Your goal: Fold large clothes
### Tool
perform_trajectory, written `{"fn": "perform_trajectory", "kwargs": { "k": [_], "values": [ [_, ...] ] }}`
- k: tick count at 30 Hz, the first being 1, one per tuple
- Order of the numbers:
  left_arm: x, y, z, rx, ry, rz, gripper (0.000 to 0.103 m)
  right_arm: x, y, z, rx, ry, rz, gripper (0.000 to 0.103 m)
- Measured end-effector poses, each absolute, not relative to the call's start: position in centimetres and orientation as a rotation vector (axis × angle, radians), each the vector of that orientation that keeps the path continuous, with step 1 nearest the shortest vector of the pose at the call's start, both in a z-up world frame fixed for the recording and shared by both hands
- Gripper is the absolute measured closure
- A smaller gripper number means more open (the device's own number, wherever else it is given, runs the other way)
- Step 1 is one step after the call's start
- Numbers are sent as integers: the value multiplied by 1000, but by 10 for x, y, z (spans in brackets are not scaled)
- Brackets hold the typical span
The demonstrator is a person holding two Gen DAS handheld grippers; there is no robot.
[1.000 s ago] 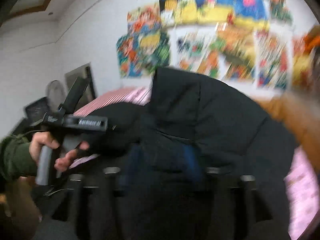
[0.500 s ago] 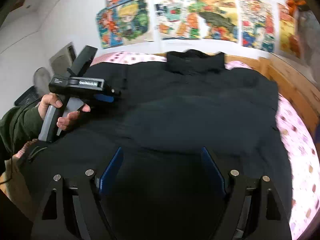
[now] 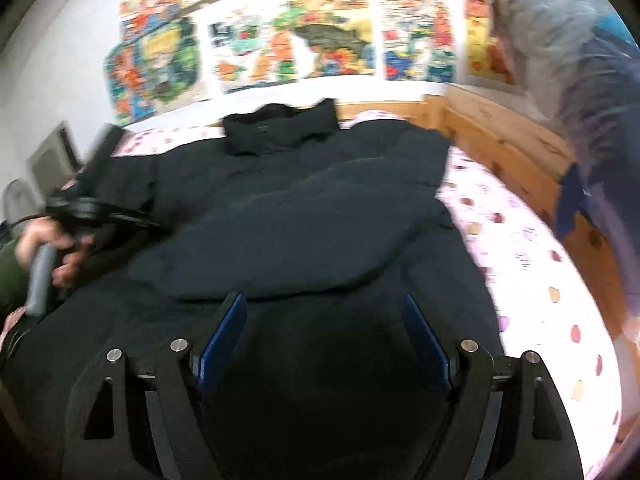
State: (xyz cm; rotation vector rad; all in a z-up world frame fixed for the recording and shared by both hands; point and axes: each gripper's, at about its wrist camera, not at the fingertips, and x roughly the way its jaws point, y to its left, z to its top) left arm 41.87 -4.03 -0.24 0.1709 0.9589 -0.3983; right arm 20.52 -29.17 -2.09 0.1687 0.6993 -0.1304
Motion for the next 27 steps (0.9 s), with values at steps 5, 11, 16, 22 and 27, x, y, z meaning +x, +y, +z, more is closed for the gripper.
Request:
{"fn": "perform_trajectory", "kwargs": {
  "k": [5, 11, 16, 22, 27],
  "values": [
    [406, -3, 49, 140, 755, -274, 97, 231, -309, -9, 192, 686, -175, 28],
    [428, 43, 43, 141, 759, -100, 97, 304, -311, 6, 84, 654, -156, 28],
    [454, 50, -5, 190, 866, -22, 97, 397, -309, -6, 48, 703, -134, 28],
    [470, 39, -45, 275, 938, 7, 97, 474, -294, -62, -30, 860, -136, 28],
    [476, 33, -54, 303, 957, 5, 92, 483, -292, -87, -7, 906, -140, 25]
  ]
}}
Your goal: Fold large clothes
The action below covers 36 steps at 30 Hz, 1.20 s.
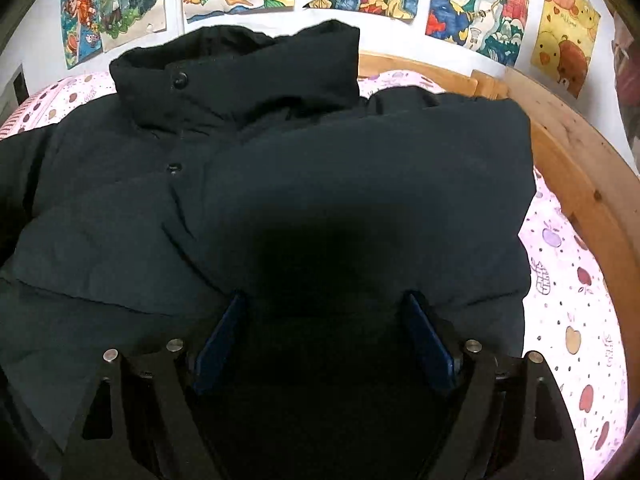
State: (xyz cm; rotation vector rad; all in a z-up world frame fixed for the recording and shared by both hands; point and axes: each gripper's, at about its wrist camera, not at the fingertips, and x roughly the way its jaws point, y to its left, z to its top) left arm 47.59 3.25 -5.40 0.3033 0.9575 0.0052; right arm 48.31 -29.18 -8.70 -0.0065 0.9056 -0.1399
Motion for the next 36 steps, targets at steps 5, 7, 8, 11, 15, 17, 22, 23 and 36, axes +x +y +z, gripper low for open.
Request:
{"fn": "perform_trajectory", "kwargs": {
  "k": [5, 7, 8, 11, 15, 17, 22, 23, 36],
  "values": [
    [451, 69, -20, 16, 877, -190, 85, 464, -277, -66, -15, 877, -163, 25],
    [439, 86, -8, -99, 865, -223, 64, 447, -263, -49, -11, 837, -137, 24],
    [433, 94, -3, -141, 859, -229, 39, 437, -253, -39, -22, 816, -129, 24],
    [394, 122, 19, -293, 779, -259, 14, 416, -222, -13, -47, 765, -88, 21],
    [339, 152, 34, -376, 759, -230, 12, 406, -189, 11, -31, 740, 15, 14],
    [300, 169, 34, -408, 773, -170, 12, 406, -173, 17, -34, 742, 69, 14],
    [227, 205, 8, -503, 847, -67, 12, 411, -110, 9, -131, 772, 194, 14],
    [218, 214, 0, -532, 866, -51, 12, 412, -96, 5, -158, 781, 210, 14],
    [205, 307, -42, -847, 684, 286, 30, 460, -22, -50, -163, 908, 127, 14]
  ]
}}
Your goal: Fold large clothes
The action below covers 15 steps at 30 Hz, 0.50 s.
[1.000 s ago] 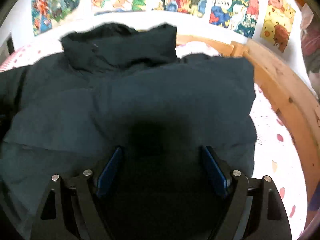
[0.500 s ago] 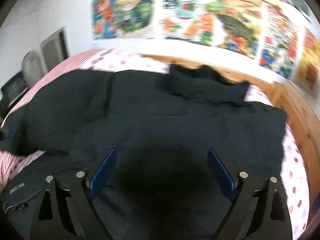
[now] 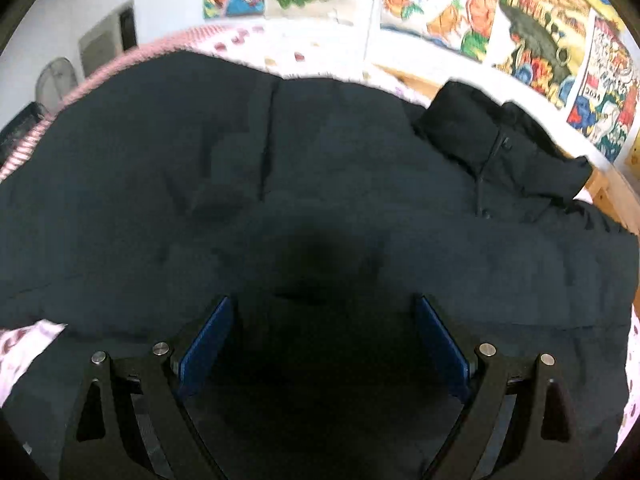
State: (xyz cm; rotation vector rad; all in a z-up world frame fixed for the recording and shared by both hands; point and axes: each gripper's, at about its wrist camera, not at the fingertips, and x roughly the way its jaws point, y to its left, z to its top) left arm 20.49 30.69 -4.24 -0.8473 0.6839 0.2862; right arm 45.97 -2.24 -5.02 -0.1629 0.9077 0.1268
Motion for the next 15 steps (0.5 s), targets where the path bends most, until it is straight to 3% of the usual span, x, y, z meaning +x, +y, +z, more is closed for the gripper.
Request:
{"fn": "perform_trajectory", "kwargs": {
  "k": [1, 2, 3, 5, 9, 15],
  "values": [
    [209, 306, -42, -816, 683, 305, 39, 464, -20, -59, -172, 926, 121, 14],
    [212, 306, -43, -792, 687, 319, 56, 466, -19, -63, -178, 934, 119, 14],
    [216, 306, -47, -772, 695, 336, 67, 467, -15, -71, -195, 947, 113, 13],
    [220, 308, -51, -778, 695, 342, 75, 466, -11, -81, -226, 952, 99, 11],
    [228, 303, -49, -752, 668, 340, 85, 461, -9, -89, -231, 941, 91, 10],
    [230, 270, 12, -480, 547, 302, 88, 448, -30, -67, -92, 916, 148, 10]
  ]
}}
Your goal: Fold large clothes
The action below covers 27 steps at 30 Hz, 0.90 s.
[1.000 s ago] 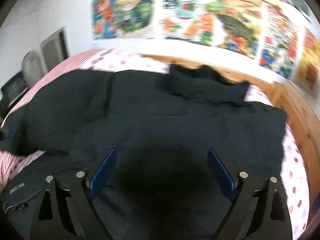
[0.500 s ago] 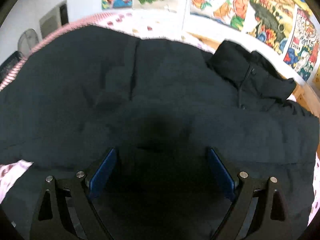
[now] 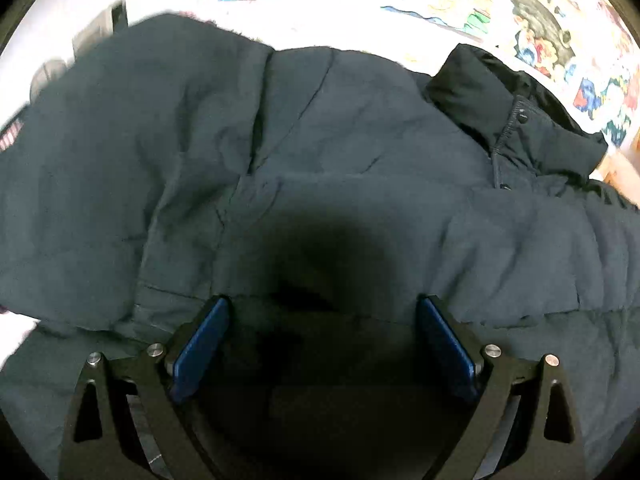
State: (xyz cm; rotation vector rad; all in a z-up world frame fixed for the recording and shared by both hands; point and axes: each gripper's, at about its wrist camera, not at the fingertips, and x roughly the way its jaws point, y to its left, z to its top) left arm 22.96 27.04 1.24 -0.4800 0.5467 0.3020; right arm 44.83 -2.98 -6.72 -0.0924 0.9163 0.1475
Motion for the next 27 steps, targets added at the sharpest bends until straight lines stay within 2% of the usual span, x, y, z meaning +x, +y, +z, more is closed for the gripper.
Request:
{"fn": "perform_trajectory", "kwargs": {
  "k": [6, 12, 19, 27],
  "values": [
    [243, 204, 106, -219, 376, 151, 89, 416, -81, -18, 139, 850, 187, 10],
    [264, 121, 158, -101, 284, -86, 89, 377, -155, 17, 193, 757, 119, 10],
    [284, 14, 151, -4, 283, -339, 90, 352, -262, 12, 196, 754, -34, 10],
    [310, -75, 108, 49, 429, -510, 90, 336, -358, -28, 277, 813, -147, 10]
  ]
}}
